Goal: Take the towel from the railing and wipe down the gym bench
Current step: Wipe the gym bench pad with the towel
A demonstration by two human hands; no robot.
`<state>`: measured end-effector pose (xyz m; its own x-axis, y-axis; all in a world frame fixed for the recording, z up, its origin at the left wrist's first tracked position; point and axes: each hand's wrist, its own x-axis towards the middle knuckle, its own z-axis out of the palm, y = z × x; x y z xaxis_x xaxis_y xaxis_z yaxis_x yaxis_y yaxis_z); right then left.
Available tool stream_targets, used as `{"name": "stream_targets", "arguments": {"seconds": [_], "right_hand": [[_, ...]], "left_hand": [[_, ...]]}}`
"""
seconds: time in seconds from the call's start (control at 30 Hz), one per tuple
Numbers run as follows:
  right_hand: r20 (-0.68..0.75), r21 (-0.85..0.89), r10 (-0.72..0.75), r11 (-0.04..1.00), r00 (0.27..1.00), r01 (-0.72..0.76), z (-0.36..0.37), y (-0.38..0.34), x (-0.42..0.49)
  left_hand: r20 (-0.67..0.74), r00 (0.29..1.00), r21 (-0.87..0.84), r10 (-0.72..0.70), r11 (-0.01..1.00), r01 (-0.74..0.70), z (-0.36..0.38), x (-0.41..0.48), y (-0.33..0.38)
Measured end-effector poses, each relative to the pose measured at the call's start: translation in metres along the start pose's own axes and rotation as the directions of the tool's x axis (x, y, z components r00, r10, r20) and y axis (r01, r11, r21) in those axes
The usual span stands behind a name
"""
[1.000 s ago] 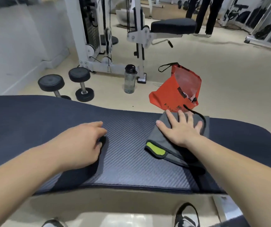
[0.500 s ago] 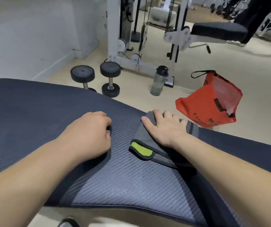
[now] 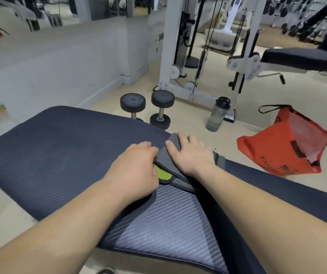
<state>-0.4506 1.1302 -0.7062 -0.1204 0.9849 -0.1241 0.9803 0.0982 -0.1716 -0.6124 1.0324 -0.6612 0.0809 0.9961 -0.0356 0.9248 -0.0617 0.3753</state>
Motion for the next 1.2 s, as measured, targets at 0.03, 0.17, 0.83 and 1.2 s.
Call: {"name": "stream_targets", "arguments": {"seconds": [0.03, 0.17, 0.83, 1.2], "right_hand": [[-0.009, -0.039, -0.027, 0.999, 1.0, 0.026, 0.002, 0.003, -0.012], [0.041, -0.072, -0.093, 0.993, 0.995, 0.096, 0.008, 0.015, -0.064], [0.32, 0.857, -0.045, 0.44, 0.947, -0.268, -0.064, 0.091, -0.197], [0.496, 0.856, -0.083, -0.122, 0.864, -0.503, -0.091, 0.119, -0.164]], "left_hand": [[0.001, 1.0, -0.007, 0.022, 1.0, -0.022, -0.001, -0.002, 0.005], [0.158, 0.982, -0.007, 0.101, 0.995, -0.101, -0.003, -0.01, 0.021], [0.224, 0.974, -0.518, -0.039, 0.842, 0.153, 0.015, -0.074, 0.122], [0.038, 0.998, -0.764, -0.059, 0.641, 0.067, 0.0, -0.067, 0.16]]}}
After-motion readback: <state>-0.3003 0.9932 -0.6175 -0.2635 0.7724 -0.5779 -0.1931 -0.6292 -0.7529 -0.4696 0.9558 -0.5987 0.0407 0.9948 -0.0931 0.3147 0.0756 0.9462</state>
